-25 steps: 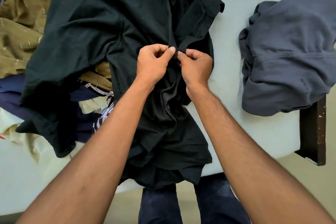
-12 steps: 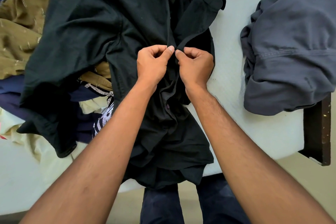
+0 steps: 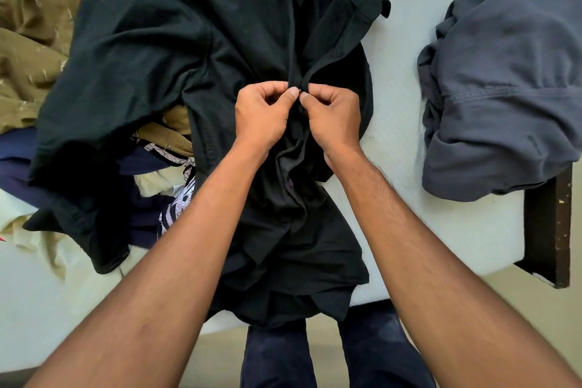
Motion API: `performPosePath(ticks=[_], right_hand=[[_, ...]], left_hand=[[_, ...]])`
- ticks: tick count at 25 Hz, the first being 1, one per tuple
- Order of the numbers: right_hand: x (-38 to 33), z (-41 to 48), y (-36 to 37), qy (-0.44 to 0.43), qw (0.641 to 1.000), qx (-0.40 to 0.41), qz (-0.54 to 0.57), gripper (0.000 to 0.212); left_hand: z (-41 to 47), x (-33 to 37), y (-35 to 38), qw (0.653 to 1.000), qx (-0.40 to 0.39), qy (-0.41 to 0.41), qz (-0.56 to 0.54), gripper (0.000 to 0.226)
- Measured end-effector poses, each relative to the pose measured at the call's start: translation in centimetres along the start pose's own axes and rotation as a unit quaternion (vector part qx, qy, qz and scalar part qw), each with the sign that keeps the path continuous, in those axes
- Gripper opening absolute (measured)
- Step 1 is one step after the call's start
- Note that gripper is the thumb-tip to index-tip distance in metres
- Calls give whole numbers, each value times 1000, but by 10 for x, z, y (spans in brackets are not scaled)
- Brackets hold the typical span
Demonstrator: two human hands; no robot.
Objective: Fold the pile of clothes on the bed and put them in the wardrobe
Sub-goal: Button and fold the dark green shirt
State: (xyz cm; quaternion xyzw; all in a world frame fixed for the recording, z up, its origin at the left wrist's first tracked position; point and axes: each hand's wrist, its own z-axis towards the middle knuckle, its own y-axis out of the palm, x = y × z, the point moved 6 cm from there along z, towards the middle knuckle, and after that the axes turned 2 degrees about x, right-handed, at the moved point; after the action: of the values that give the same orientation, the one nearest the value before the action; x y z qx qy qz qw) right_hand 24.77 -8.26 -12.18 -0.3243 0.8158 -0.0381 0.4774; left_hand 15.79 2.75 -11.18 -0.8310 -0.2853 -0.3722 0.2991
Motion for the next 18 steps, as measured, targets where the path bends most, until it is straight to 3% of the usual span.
performPosePath(ticks=[7,18], right_hand=[[1,-10,-2,20,998,42,48,29],[10,-18,4,32,991,96,91,22]], left_hand=[[5,-8,0,999,23,-23,-6,9],[8,-13,2,998,48,-37,-18,10]])
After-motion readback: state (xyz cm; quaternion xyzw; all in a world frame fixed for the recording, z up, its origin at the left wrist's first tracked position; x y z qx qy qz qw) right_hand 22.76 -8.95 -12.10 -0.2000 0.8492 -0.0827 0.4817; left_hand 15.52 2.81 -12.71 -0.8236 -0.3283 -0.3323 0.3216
